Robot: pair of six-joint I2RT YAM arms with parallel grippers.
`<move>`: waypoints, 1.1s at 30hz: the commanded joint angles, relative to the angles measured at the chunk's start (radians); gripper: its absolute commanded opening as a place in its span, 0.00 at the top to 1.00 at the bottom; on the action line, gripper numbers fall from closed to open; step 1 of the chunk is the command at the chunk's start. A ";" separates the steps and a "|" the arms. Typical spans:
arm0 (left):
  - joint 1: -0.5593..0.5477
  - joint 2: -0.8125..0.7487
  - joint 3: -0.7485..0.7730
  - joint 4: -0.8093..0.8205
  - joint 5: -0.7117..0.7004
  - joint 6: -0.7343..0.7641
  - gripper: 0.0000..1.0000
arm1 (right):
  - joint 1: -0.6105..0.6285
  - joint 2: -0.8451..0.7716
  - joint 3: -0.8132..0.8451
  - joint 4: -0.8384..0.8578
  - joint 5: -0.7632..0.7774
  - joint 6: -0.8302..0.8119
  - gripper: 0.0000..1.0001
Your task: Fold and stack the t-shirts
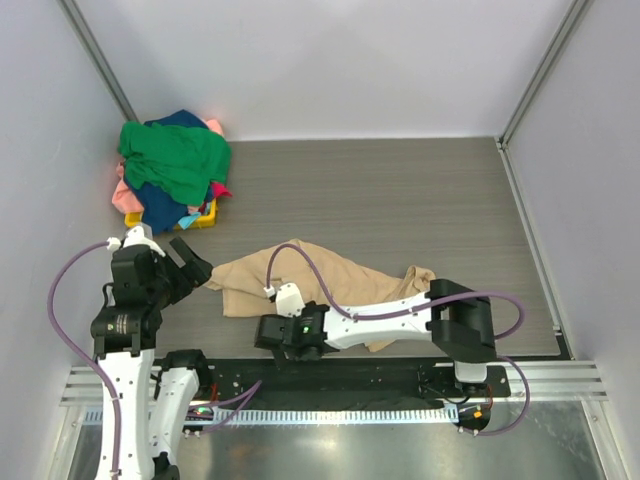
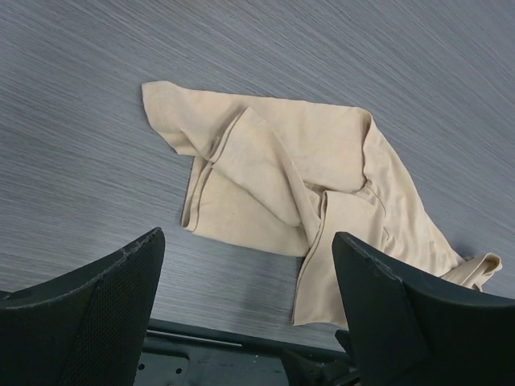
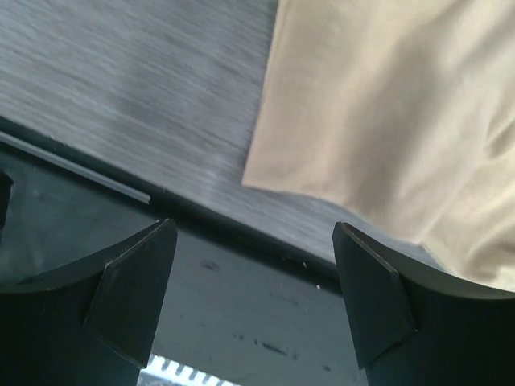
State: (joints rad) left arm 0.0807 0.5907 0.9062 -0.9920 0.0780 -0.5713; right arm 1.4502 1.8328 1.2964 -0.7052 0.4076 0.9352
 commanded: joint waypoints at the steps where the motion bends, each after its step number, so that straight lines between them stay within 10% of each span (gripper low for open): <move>1: 0.004 -0.014 -0.003 0.033 0.029 0.013 0.15 | -0.007 0.026 0.093 0.016 0.068 -0.025 0.16; 14: 0.004 -0.025 -0.006 0.036 0.031 0.013 0.15 | -0.096 0.135 -0.026 0.137 -0.003 -0.050 0.41; 22: 0.004 0.011 -0.001 0.030 -0.003 -0.002 0.24 | -0.189 -0.024 -0.134 0.170 -0.026 -0.119 0.99; 33: 0.001 0.084 0.013 0.056 0.023 -0.055 0.35 | -0.654 -0.546 0.072 -0.158 0.053 -0.433 0.99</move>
State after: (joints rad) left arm 0.0807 0.6418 0.9024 -0.9878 0.0731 -0.5980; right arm 0.8421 1.3453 1.3624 -0.7418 0.4442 0.6163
